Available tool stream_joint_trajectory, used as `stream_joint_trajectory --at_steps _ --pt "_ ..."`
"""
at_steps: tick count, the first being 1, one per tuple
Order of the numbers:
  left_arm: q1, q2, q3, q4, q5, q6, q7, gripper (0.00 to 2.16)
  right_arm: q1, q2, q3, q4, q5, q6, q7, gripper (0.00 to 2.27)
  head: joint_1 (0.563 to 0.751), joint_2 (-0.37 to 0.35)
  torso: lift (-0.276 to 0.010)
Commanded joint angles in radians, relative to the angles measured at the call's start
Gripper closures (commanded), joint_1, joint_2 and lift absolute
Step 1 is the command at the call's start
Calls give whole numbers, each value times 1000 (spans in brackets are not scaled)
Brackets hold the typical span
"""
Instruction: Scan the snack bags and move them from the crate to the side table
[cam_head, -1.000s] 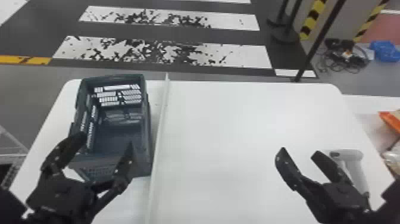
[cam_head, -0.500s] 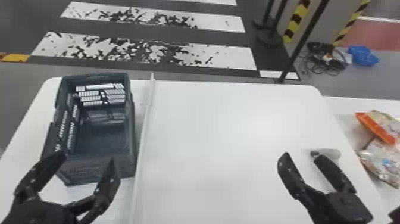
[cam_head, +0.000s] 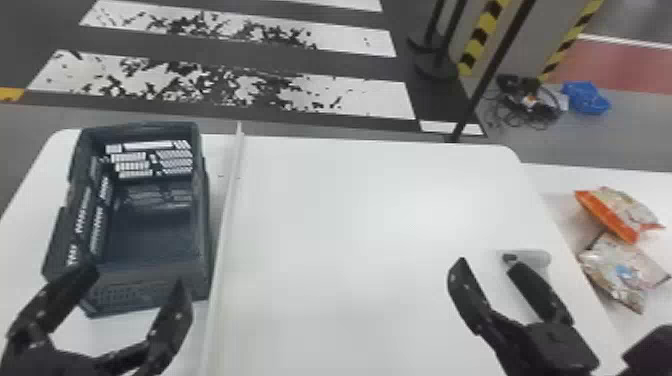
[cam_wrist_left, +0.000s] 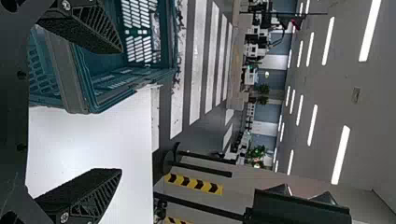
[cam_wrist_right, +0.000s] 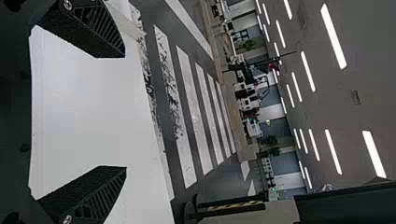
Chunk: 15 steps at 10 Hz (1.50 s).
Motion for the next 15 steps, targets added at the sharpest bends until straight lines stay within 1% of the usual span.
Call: stream_joint_trajectory --at_steps 1,4,8,15 --pt "-7 1 -2 3 -9 0 0 87 1 0 3 9 5 6 0 66 695 -166 -87" --pt "-10 2 1 0 -12 0 5 87 -2 -6 15 14 20 9 2 66 695 -162 -87" --pt "-13 7 10 0 -9 0 6 87 -4 -5 15 14 17 12 2 66 695 -145 -87" --pt "-17 7 8 3 -6 0 9 87 -5 -5 11 12 16 15 2 66 695 -144 -87"
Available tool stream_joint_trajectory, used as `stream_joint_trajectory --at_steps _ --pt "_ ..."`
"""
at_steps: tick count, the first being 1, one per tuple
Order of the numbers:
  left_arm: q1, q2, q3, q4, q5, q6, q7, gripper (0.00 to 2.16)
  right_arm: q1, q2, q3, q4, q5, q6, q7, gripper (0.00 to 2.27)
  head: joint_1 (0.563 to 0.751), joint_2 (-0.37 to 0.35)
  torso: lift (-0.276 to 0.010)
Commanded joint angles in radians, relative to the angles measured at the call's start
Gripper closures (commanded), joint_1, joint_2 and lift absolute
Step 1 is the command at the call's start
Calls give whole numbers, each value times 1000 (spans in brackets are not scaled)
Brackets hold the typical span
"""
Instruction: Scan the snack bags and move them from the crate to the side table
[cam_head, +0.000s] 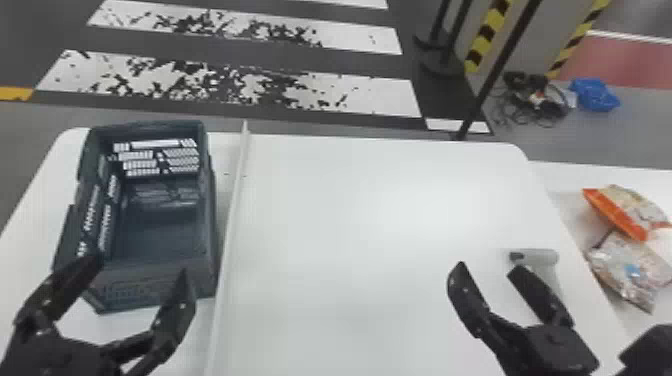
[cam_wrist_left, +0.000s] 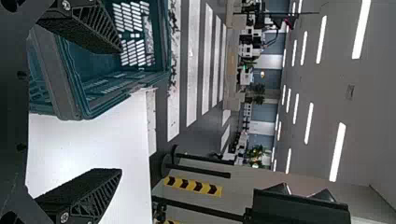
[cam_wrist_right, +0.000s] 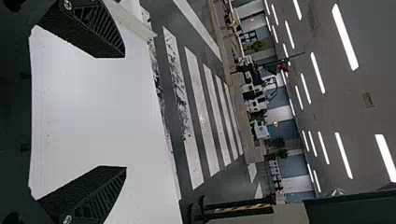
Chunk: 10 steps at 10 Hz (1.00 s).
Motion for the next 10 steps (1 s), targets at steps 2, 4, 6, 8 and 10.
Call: stream_joint_trajectory --at_steps 2,4,6,8,10 --pt "-2 0 0 1 1 0 0 87 0 0 0 0 -1 -1 0 66 695 -145 -87" --pt "-2 0 -1 2 3 0 0 87 2 0 0 0 -1 -1 0 66 695 -145 -87" --pt "-2 -2 -4 4 3 0 -1 87 3 -2 0 0 -1 -4 0 66 695 -146 -87" --pt "-2 -2 -6 2 3 0 -3 87 5 -2 0 0 -5 -7 0 66 695 -148 -87" --pt "-2 -2 -9 5 1 0 -3 87 5 -2 0 0 -5 -10 0 66 695 -151 -87"
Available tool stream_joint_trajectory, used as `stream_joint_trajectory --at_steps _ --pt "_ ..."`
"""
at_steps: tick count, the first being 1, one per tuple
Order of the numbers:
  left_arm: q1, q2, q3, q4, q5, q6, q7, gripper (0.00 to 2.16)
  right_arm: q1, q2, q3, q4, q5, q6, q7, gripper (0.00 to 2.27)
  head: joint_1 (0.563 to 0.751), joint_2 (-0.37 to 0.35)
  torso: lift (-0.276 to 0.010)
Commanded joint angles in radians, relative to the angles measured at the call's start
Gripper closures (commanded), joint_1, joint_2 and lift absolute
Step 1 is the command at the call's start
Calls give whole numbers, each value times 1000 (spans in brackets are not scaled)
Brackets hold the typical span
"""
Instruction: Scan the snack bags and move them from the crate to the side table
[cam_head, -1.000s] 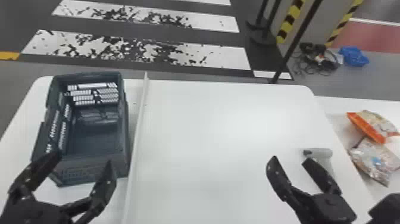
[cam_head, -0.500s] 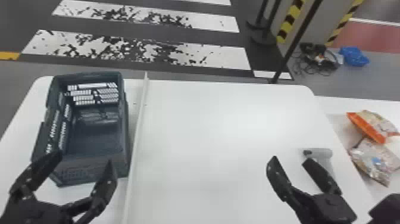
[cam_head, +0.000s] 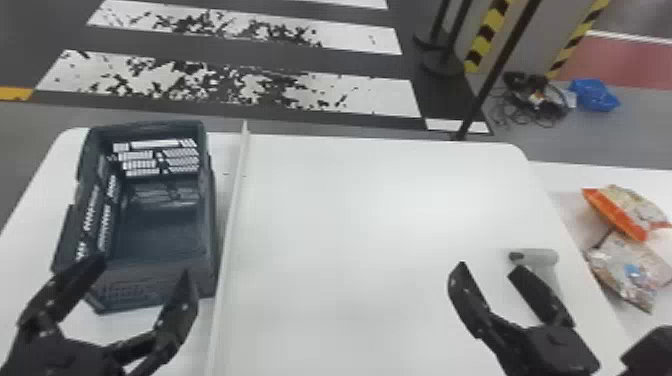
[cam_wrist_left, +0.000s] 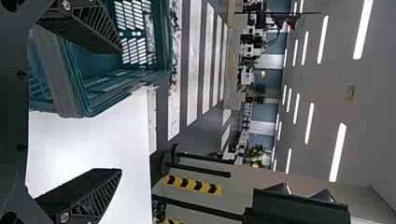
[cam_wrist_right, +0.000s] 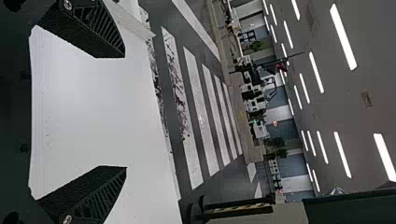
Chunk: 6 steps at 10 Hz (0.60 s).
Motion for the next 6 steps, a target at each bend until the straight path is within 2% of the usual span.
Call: stream_joint_trajectory --at_steps 1,6 --pt "0 0 -2 5 -1 0 -2 87 0 0 1 0 0 -1 0 66 695 -153 -87" --pt "-5 0 -7 16 -3 0 -5 87 0 0 5 0 0 -1 0 66 695 -152 -87"
